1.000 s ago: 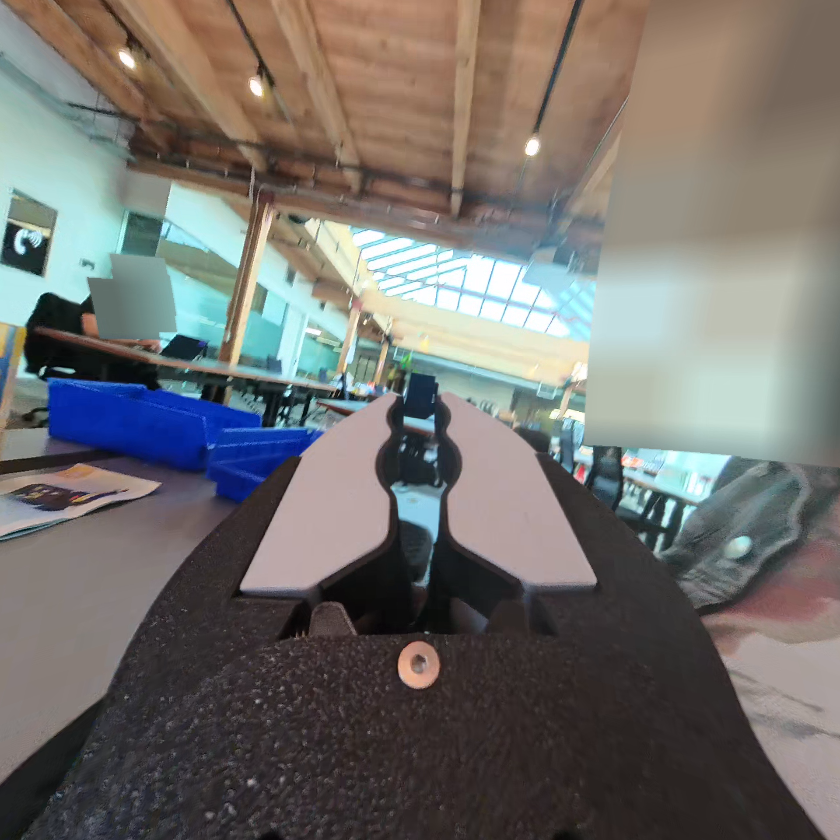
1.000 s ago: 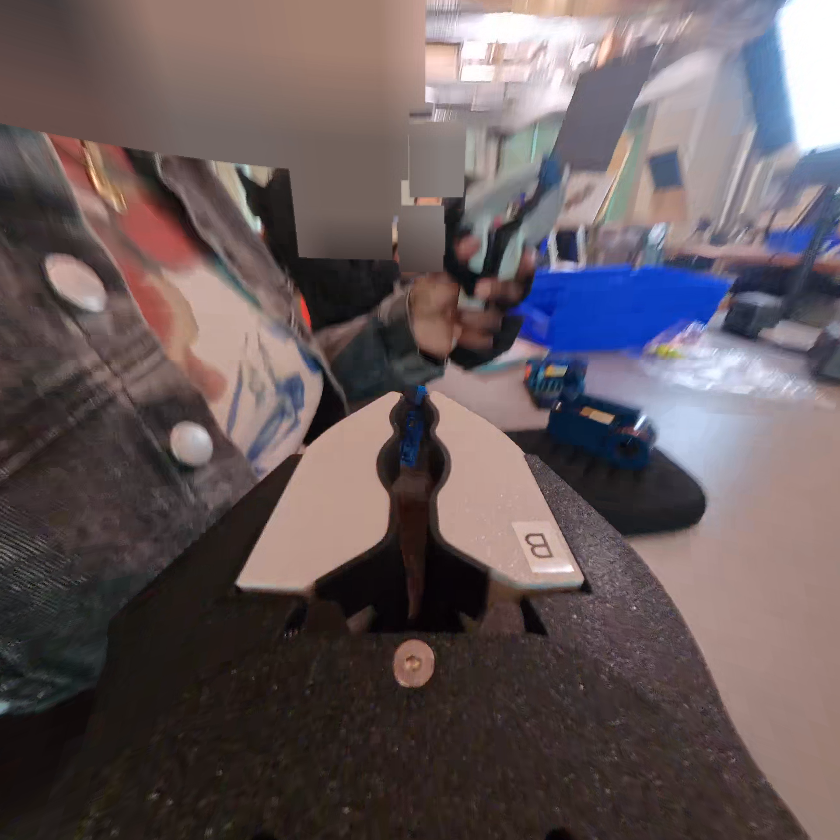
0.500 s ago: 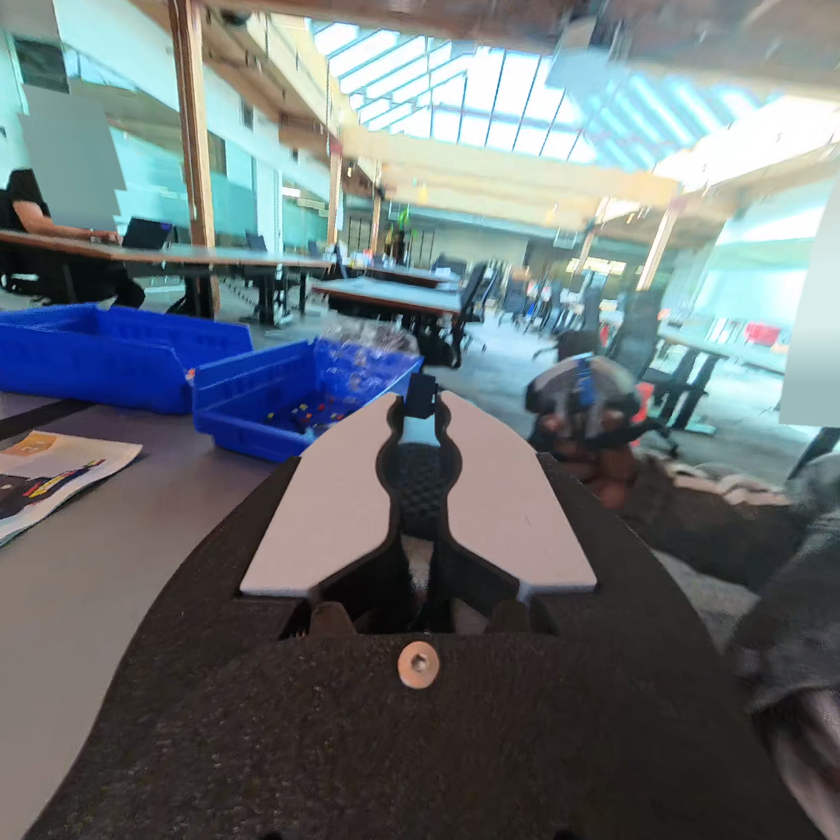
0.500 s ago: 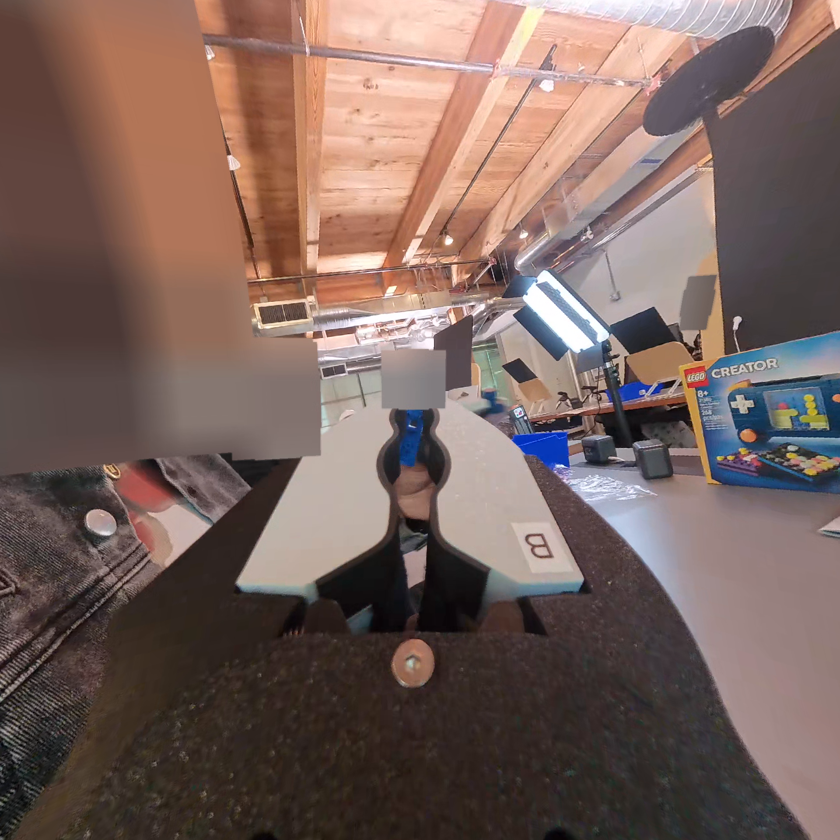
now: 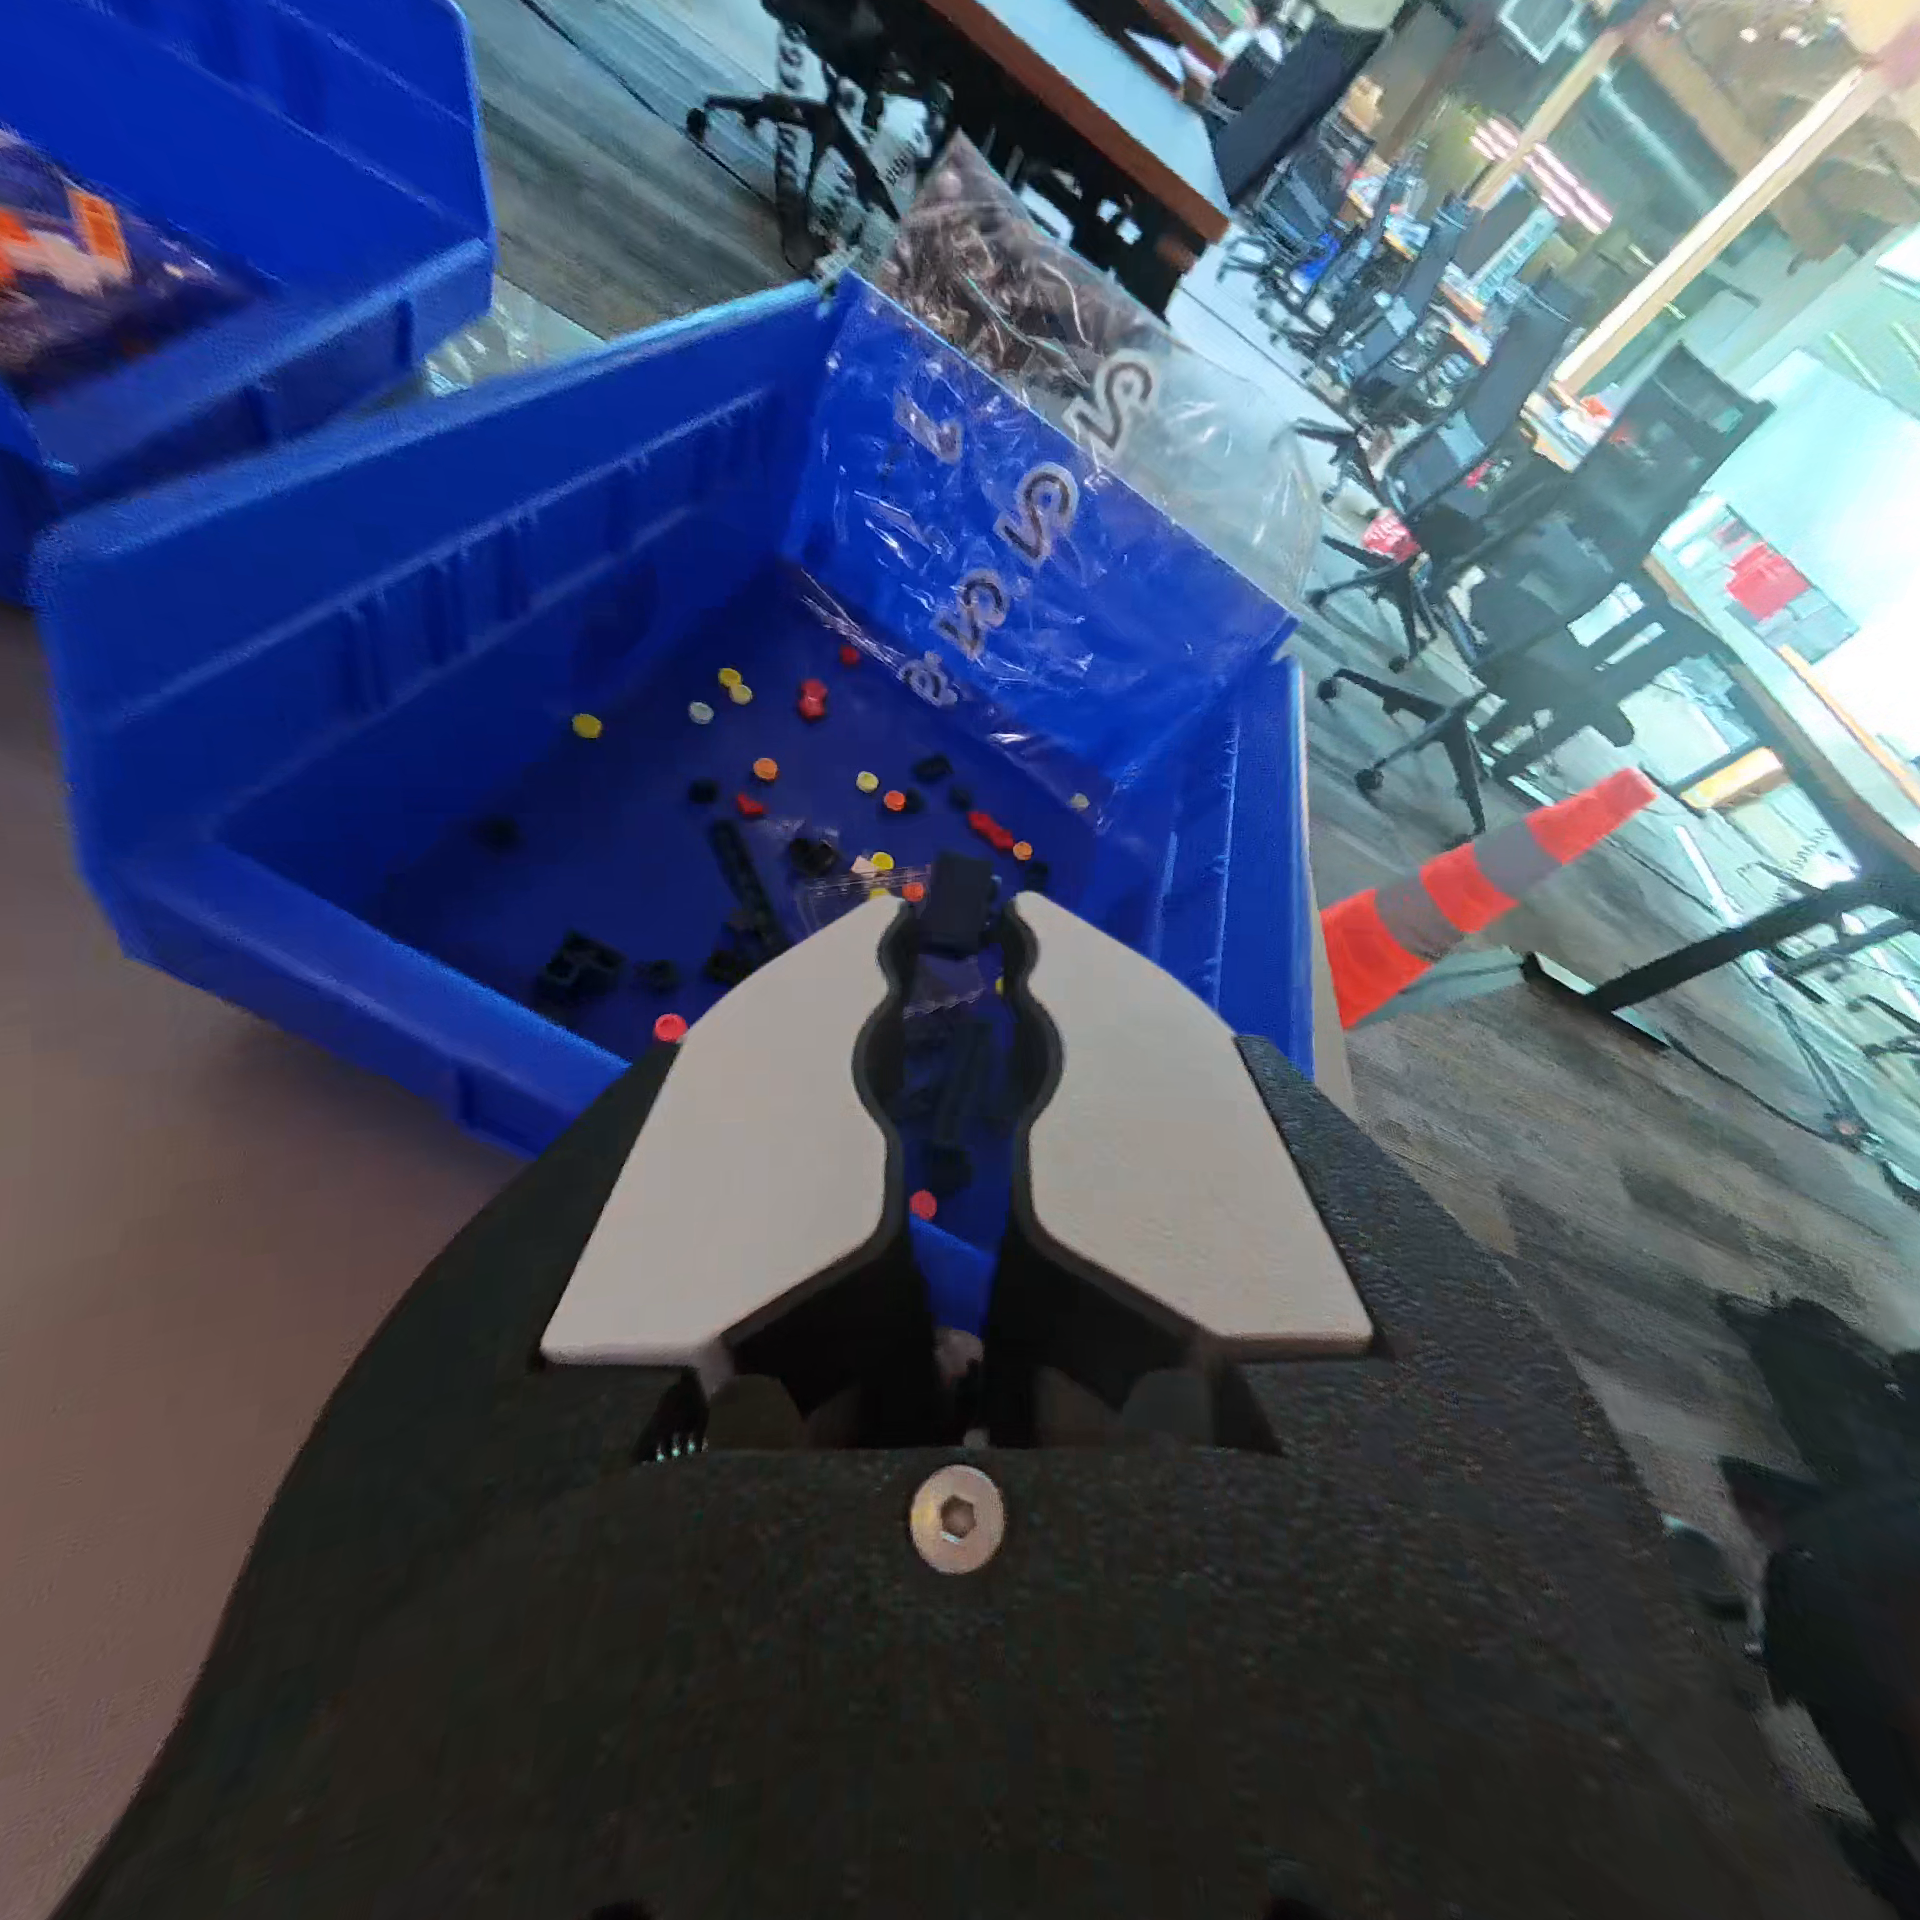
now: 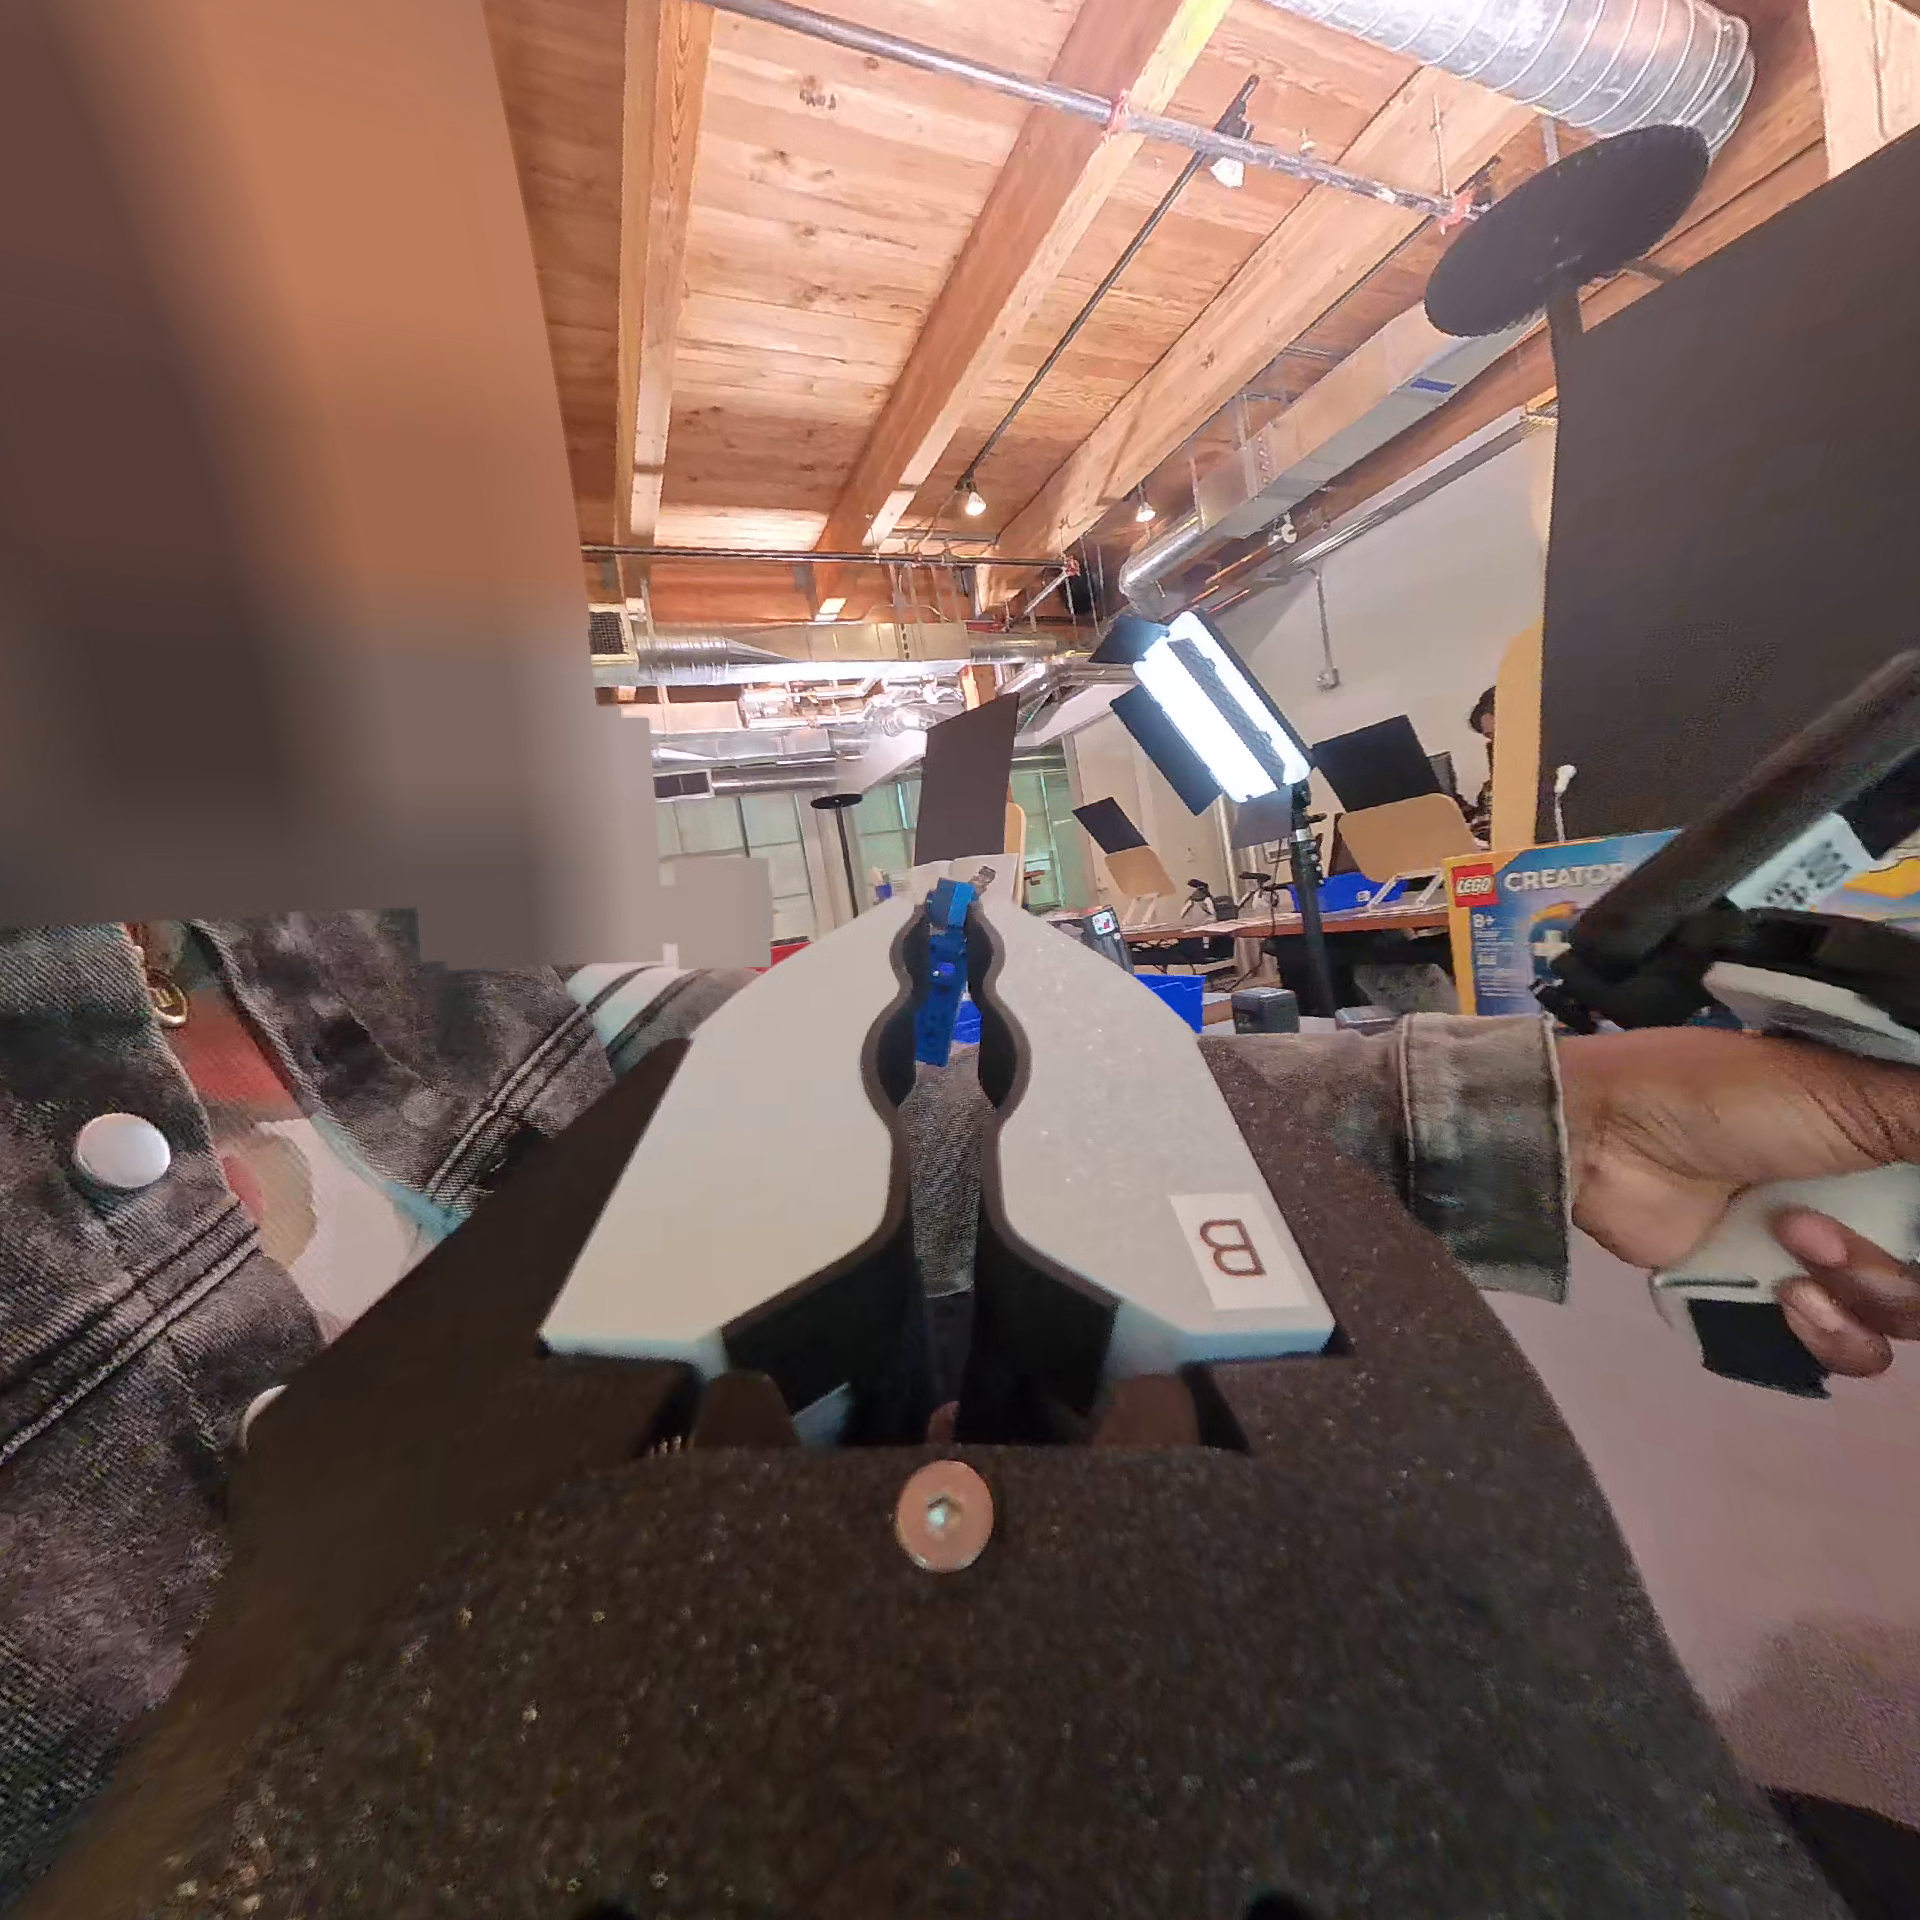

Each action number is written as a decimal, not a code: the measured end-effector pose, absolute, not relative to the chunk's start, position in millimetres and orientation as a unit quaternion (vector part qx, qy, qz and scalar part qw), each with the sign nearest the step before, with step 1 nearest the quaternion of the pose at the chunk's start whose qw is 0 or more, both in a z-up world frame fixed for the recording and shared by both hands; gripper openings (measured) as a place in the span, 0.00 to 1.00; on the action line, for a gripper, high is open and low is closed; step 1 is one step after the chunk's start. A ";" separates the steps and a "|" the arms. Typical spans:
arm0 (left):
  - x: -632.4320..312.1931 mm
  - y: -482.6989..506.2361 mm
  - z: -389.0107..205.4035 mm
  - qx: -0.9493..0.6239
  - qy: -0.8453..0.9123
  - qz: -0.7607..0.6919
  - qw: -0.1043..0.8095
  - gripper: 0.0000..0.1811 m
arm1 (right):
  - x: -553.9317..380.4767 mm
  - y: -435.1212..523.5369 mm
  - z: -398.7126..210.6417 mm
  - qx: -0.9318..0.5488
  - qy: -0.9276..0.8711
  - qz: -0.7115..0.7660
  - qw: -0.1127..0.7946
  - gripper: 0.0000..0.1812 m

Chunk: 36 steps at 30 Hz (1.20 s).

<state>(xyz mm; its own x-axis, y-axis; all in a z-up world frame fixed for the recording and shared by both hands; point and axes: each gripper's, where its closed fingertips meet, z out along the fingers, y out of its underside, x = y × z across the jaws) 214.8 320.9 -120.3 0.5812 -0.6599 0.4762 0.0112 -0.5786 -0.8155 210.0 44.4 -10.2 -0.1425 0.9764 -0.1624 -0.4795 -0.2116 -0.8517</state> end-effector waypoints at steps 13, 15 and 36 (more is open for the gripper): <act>164.6 184.5 -14.3 -0.617 0.309 -0.480 0.542 0.27 | 213.2 76.0 8.0 -0.376 -0.212 0.736 0.521 0.03; 150.4 113.7 -1.7 -0.581 0.324 -0.511 0.545 0.22 | 198.3 72.8 12.0 -0.359 -0.204 0.763 0.498 0.03; 59.3 -60.2 14.8 -0.555 0.156 -0.337 0.745 0.10 | 60.8 -57.1 12.5 -0.187 -0.546 0.161 0.801 0.03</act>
<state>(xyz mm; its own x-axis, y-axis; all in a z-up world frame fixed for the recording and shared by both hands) 59.3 -60.2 14.8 0.7249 -0.6742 0.1415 0.3288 0.1581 -0.9311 60.8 -57.1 12.5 0.3524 0.4620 0.8139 -0.0527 0.8781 -0.4756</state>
